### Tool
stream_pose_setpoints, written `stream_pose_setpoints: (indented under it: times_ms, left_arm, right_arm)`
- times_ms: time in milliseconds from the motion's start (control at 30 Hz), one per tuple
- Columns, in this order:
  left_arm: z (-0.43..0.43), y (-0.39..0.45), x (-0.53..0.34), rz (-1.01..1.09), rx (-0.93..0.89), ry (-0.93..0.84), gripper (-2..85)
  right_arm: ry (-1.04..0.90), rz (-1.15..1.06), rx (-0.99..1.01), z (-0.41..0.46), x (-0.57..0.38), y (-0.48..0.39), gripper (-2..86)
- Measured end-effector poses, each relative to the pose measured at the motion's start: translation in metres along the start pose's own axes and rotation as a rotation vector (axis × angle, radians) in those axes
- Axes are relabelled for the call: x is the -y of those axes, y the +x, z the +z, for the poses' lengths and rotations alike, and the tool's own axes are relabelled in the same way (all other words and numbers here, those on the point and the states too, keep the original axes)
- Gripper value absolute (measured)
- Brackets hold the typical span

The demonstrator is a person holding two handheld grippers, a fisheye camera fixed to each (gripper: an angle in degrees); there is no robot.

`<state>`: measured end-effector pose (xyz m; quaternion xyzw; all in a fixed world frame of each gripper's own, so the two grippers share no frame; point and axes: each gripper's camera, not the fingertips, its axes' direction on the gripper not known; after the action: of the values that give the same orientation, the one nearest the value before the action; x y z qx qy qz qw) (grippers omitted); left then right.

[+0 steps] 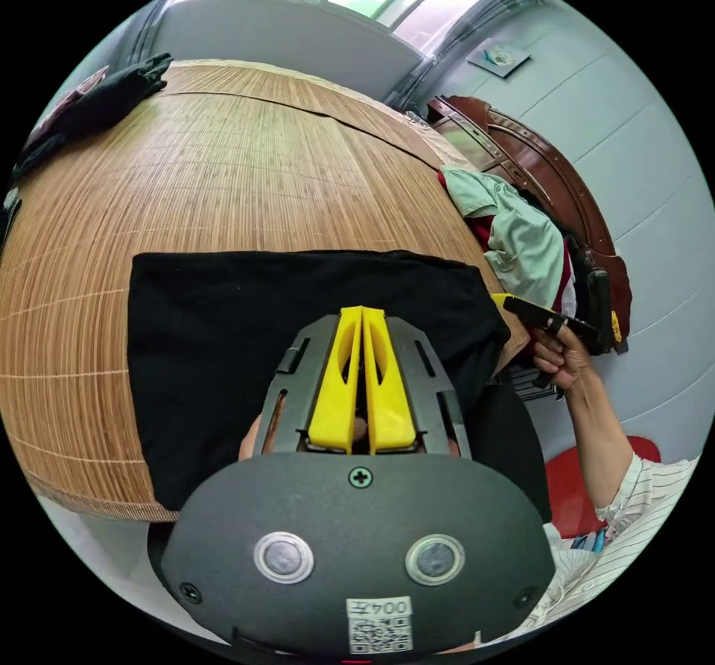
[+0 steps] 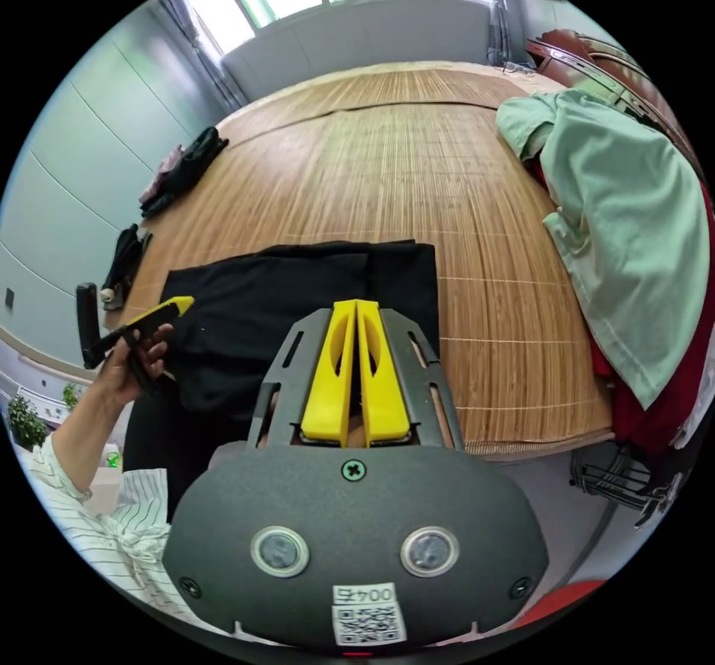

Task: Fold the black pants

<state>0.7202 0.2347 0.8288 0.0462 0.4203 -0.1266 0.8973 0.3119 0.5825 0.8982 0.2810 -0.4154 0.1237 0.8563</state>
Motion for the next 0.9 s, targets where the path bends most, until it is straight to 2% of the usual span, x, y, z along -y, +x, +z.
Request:
stream_pose_setpoints:
  times_ms: [100, 233, 300, 433, 667, 800, 900]
  left_arm:
    - [0.013, 0.014, -0.016, 0.021, 0.005, -0.043, 0.0]
    - [0.023, 0.016, -0.035, 0.078, 0.043, -0.016, 0.1]
    - [0.020, 0.011, -0.038, 0.031, 0.016, -0.025, 0.0]
    - [-0.001, 0.010, -0.043, 0.030, 0.016, 0.015, 0.0]
    - [-0.052, -0.046, -0.078, -0.068, 0.138, 0.057, 0.0]
    - [-0.069, -0.090, -0.094, -0.204, 0.140, 0.072, 0.1]
    - [-0.067, -0.107, -0.099, -0.221, 0.148, 0.044, 0.1]
  right_arm:
    - [0.025, 0.011, 0.087, -0.020, -0.020, -0.008, -0.6]
    - [-0.114, -0.055, -0.124, 0.011, -0.041, -0.027, -0.7]
    - [-0.059, -0.102, -0.128, 0.014, -0.054, -0.031, -0.7]
    - [0.021, -0.054, -0.089, -0.021, -0.071, -0.028, -0.1]
    - [0.078, -0.066, 0.019, -0.053, -0.133, -0.037, 6.3]
    - [0.077, -0.082, 0.012, -0.044, -0.139, -0.060, 5.9]
    - [0.065, -0.116, 0.030, -0.034, -0.136, -0.085, 4.8]
